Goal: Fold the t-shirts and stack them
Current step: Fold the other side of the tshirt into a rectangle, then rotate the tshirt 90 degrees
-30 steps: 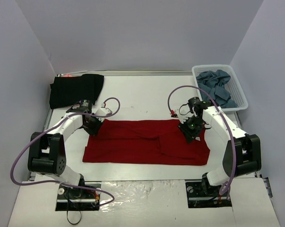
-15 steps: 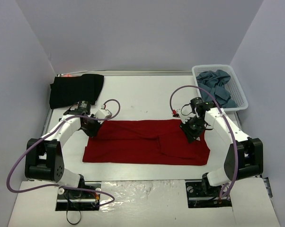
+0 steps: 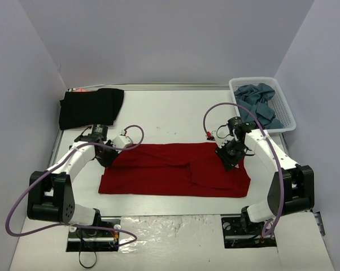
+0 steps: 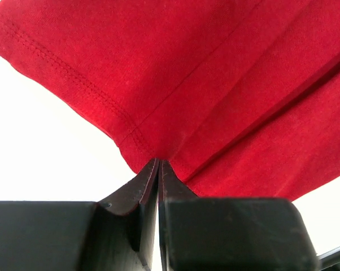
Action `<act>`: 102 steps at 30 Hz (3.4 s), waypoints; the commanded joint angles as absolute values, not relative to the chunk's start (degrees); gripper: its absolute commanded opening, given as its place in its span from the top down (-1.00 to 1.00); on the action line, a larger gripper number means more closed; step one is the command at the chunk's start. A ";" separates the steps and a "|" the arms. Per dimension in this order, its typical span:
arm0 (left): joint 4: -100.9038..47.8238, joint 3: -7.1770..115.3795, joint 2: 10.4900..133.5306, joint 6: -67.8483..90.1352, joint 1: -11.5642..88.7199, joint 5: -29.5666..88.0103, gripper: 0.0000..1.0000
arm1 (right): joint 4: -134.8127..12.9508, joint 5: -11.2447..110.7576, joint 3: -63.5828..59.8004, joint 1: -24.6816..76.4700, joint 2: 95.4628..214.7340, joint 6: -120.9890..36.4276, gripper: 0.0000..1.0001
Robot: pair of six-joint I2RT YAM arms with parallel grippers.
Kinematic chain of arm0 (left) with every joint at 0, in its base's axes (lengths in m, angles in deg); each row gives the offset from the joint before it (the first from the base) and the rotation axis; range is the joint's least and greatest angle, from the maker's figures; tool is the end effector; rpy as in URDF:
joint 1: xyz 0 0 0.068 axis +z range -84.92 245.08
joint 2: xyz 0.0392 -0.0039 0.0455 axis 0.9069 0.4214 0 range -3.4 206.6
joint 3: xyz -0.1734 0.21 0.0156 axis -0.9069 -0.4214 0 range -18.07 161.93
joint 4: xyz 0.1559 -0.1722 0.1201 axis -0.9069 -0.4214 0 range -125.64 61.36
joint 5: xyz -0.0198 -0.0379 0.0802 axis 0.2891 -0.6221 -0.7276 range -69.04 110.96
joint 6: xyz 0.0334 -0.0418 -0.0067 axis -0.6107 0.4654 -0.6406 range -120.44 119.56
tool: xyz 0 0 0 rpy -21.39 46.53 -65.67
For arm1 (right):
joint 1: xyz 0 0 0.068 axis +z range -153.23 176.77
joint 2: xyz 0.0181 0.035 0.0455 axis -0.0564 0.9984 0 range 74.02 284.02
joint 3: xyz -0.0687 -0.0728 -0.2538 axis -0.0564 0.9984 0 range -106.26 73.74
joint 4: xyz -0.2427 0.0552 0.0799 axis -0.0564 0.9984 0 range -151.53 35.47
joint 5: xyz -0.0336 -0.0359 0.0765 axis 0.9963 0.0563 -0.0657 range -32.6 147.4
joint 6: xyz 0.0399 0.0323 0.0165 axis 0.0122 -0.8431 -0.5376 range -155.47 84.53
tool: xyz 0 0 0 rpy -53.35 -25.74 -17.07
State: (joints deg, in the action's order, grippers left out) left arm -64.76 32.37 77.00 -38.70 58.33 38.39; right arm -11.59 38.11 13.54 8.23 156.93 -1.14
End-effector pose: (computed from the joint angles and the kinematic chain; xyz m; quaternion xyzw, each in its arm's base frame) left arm 0.2589 -0.0414 0.2048 0.3992 0.8813 -0.0870 0.2374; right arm 0.2610 0.0649 0.2336 -0.4024 0.8880 0.1328 0.1787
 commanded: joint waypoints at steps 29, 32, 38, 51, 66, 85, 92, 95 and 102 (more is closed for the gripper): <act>-71.89 37.73 68.85 -39.82 55.85 45.22 0.95 | -10.81 41.84 14.68 7.31 162.78 -1.28 1.00; -70.40 38.44 68.67 -37.62 55.85 44.34 0.95 | -11.43 42.10 13.37 7.23 166.99 -0.66 1.00; -66.71 38.10 69.03 -33.23 55.85 40.48 0.95 | -12.74 42.46 9.68 6.79 174.02 -0.22 1.00; -61.87 38.80 69.99 -27.08 56.02 34.33 0.95 | -14.50 43.16 -1.57 3.89 189.14 0.31 1.00; -60.20 42.84 75.52 -24.52 57.26 27.82 0.95 | -5.90 37.71 -57.53 4.06 221.48 -3.02 1.00; -61.34 47.94 86.34 -23.64 55.59 31.68 0.95 | -30.93 43.76 -72.16 16.80 227.75 -6.99 1.00; -60.72 48.12 84.33 -23.11 55.41 31.24 0.95 | -34.80 51.24 -66.99 16.81 219.67 -5.23 1.00; -60.72 46.98 83.01 -24.51 54.62 33.79 0.95 | -35.33 52.03 -62.94 16.81 213.17 -6.37 1.00; -62.66 43.03 80.72 -29.17 51.37 38.89 0.95 | -35.07 55.99 -39.78 15.40 193.07 -10.24 1.00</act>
